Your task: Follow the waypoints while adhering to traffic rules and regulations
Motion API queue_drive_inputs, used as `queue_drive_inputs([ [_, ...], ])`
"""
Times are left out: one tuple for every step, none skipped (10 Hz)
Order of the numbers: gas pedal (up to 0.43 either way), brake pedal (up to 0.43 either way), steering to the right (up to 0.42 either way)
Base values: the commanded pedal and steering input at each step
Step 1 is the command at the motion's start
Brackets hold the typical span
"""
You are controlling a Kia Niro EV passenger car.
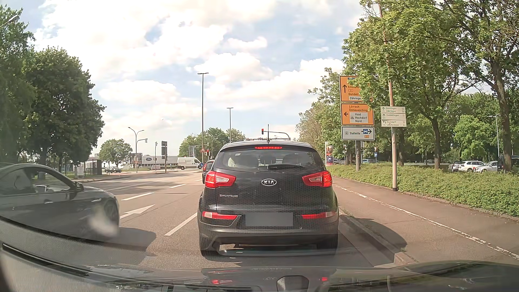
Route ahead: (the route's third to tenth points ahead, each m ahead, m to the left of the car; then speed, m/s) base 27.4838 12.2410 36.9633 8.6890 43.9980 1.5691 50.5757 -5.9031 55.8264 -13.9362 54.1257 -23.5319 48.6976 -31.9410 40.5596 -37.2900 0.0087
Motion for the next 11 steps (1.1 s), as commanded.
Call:
queue_drive_inputs([
  [0.000,0.226,-0.008],
  [0.000,0.226,-0.008],
  [0.000,0.220,-0.008],
  [0.000,0.226,-0.007],
  [0.000,0.226,-0.007],
  [0.000,0.226,-0.007],
  [0.000,0.226,-0.008],
  [0.000,0.226,-0.007],
  [0.000,0.220,-0.008],
  [0.000,0.226,-0.007],
  [0.000,0.226,-0.008],
])
